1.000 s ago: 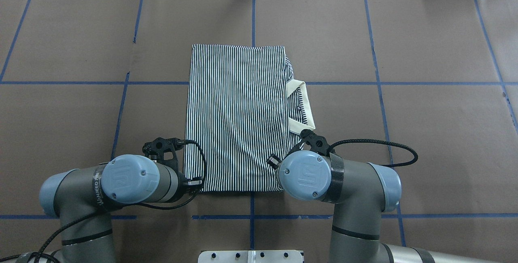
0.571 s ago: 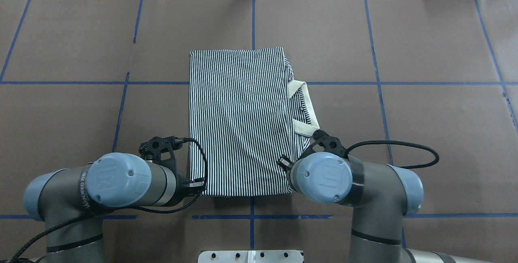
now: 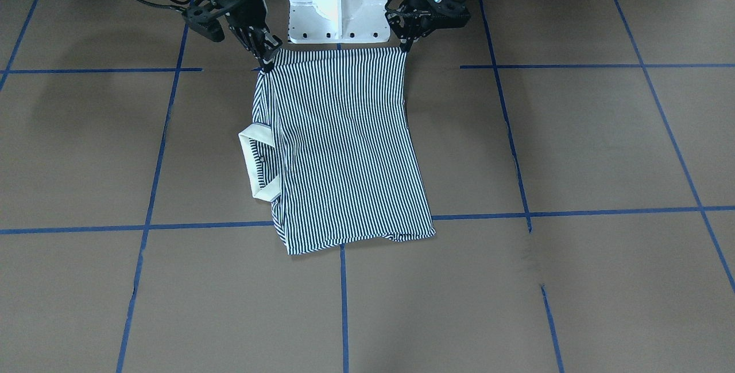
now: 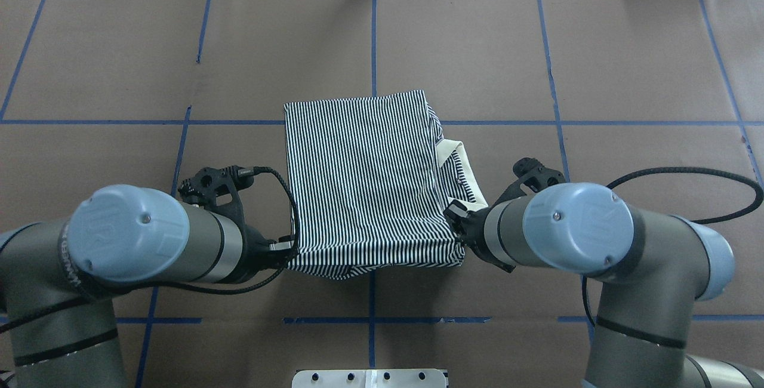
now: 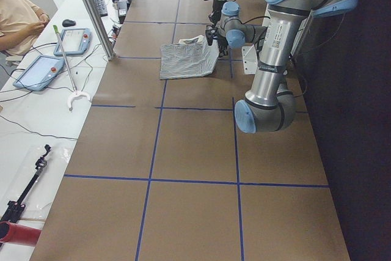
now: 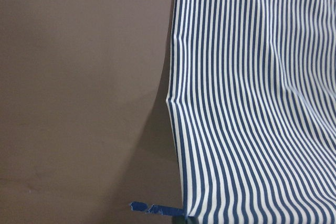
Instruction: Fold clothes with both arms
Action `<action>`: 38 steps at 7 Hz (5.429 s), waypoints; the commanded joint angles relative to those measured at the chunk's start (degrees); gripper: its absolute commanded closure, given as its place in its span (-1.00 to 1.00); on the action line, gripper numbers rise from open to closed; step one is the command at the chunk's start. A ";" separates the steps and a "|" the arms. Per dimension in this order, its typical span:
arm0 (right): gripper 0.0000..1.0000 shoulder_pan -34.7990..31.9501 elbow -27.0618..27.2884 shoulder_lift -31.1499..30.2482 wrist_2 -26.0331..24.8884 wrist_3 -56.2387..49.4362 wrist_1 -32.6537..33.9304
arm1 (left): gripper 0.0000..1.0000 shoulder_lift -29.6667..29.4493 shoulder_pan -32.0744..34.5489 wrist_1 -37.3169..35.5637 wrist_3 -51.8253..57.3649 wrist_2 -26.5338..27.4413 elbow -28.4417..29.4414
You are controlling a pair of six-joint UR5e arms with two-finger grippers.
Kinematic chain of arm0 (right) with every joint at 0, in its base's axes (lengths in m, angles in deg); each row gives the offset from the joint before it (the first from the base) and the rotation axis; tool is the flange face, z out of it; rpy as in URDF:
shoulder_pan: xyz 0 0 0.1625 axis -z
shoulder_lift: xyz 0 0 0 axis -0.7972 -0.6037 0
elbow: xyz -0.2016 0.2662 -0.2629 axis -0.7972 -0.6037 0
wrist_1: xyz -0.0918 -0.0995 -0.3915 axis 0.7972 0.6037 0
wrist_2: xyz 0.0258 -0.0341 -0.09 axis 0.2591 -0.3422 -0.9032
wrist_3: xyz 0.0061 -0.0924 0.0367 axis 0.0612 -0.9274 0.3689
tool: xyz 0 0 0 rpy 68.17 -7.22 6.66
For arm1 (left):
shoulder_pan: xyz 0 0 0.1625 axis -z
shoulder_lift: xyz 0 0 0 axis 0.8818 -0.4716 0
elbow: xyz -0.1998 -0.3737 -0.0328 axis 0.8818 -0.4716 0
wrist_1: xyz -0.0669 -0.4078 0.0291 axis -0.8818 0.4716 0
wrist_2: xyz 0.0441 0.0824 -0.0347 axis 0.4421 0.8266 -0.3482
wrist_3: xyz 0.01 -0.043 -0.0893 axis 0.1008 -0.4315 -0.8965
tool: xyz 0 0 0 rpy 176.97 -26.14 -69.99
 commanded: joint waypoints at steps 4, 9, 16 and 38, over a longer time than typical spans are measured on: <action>1.00 -18.07 -42.88 23.81 10.55 -6.94 -15.12 | 1.00 -10.57 15.24 15.01 11.43 0.12 27.77; 0.73 -20.80 -61.61 30.52 13.89 -10.52 -27.14 | 1.00 -16.64 18.94 24.64 23.20 5.10 45.30; -1.00 -22.07 -56.12 28.87 16.53 -16.96 -29.08 | 1.00 -19.28 16.76 28.43 20.07 -1.53 44.27; -1.00 -61.47 -47.24 -3.20 37.80 -105.81 -10.42 | -0.11 -4.79 56.08 16.27 84.15 -21.57 42.71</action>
